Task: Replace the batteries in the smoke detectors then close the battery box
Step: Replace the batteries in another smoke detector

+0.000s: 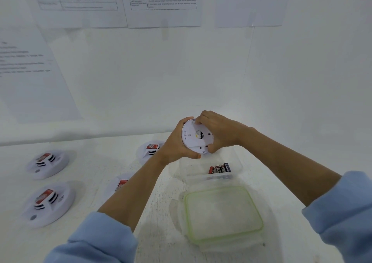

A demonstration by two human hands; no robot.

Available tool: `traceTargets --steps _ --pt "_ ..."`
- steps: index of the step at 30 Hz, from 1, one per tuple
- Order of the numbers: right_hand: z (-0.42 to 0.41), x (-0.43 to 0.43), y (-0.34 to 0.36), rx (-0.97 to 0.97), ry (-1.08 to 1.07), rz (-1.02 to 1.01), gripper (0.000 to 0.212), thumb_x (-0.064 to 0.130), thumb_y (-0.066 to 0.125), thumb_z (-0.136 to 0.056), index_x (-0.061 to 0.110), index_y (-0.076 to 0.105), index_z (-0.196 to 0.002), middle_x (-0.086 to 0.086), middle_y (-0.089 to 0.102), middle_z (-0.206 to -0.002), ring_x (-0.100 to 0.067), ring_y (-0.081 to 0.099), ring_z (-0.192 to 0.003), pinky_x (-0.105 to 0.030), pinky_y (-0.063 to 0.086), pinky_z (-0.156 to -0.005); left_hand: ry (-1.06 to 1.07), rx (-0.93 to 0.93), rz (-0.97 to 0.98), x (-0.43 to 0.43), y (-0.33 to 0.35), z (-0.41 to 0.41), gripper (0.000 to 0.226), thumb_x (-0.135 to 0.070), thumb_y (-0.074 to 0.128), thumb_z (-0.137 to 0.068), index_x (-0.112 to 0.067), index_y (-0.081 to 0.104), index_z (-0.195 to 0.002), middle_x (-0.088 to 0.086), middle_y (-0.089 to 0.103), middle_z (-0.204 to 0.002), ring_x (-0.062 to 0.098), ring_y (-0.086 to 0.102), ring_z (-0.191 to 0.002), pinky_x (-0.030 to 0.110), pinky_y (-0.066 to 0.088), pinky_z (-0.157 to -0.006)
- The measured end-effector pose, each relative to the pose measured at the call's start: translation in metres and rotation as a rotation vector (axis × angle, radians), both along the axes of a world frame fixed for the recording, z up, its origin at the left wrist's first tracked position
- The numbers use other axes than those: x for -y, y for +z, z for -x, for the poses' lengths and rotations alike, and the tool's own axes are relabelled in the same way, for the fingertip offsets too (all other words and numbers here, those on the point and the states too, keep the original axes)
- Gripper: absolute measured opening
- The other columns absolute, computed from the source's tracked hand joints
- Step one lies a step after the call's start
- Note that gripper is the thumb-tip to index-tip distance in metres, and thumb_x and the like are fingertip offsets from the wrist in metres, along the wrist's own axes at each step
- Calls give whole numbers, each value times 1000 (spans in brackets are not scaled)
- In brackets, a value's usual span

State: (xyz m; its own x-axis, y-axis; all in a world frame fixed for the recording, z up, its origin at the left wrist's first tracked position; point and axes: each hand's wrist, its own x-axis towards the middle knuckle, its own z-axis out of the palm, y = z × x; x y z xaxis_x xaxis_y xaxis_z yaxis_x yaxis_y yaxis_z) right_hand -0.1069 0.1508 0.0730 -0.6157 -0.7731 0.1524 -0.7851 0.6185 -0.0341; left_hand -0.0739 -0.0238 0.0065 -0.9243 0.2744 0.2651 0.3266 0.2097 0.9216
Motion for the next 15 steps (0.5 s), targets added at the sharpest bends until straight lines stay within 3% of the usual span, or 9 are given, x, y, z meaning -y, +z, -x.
traceTargets --steps 9,15 --pt "-1 -5 6 28 -29 92 72 21 78 -62 0 44 -122 -12 47 -113 -13 34 -93 -16 24 -75 20 -46 -52 -1 6 -1 100 6 77 -51 -20 27 -133 -11 42 -123 -12 49 -104 13 48 -82" --pt "-2 -2 7 48 -23 102 72 22 77 -65 4 42 -126 -9 45 -115 -11 34 -95 -21 33 -81 45 -59 -58 -1 7 1 102 3 80 -47 -18 29 -133 -10 45 -125 -5 50 -110 21 49 -90"
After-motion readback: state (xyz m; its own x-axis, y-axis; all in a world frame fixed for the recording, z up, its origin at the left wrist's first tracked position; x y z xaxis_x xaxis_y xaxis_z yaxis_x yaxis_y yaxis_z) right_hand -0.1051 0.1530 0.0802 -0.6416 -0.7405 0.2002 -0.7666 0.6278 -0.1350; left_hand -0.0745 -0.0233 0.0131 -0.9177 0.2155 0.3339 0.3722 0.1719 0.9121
